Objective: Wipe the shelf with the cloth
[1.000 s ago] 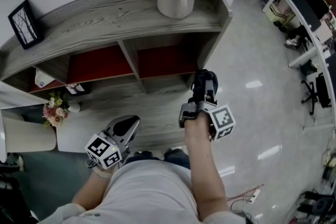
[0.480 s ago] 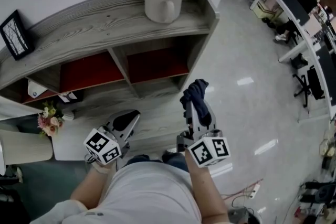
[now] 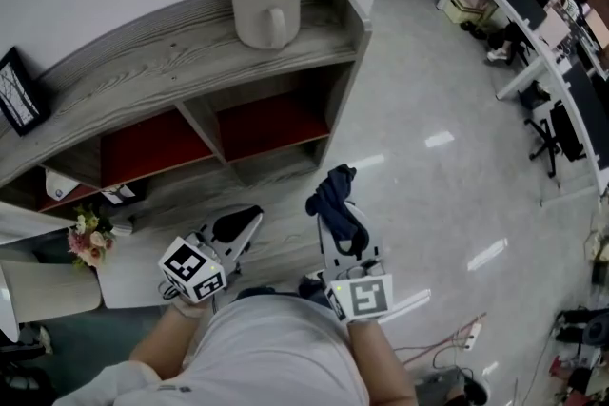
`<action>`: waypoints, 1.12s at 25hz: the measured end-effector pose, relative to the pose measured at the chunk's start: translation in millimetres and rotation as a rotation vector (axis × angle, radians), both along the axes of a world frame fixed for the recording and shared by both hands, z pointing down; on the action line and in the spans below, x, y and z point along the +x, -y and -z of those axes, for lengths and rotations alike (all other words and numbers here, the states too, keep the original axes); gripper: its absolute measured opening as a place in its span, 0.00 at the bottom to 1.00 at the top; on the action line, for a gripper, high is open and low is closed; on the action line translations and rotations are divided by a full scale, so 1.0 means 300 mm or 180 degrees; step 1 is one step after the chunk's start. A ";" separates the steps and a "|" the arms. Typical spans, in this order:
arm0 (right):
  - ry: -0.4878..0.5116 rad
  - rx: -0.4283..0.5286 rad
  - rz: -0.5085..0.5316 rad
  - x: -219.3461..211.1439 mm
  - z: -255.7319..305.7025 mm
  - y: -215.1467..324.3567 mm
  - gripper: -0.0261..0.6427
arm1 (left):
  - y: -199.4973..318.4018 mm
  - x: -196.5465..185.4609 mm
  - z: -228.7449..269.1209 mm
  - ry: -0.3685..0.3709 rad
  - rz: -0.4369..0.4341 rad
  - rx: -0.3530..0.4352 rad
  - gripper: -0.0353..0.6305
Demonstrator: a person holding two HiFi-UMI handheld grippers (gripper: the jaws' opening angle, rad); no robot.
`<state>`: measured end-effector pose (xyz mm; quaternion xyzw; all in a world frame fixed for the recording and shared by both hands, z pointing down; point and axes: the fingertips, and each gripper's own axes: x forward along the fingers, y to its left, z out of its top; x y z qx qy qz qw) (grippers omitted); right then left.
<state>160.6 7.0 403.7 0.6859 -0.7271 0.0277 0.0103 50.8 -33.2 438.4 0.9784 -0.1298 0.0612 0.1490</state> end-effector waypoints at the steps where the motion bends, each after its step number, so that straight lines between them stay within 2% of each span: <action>1: -0.0042 0.0030 -0.0025 -0.001 0.007 0.000 0.20 | -0.002 0.005 0.001 0.0010 -0.0020 0.0016 0.11; 4: -0.0209 0.0090 -0.0084 -0.003 0.013 -0.003 0.20 | -0.004 0.014 -0.005 0.0032 -0.0069 0.0033 0.11; 8: -0.0252 0.0015 -0.0127 0.003 -0.013 -0.008 0.20 | -0.005 0.019 -0.015 0.0040 -0.0092 0.0017 0.11; 28: -0.0104 -0.0026 -0.0086 0.006 -0.037 -0.008 0.20 | -0.024 -0.009 -0.024 0.0109 0.0020 0.0014 0.11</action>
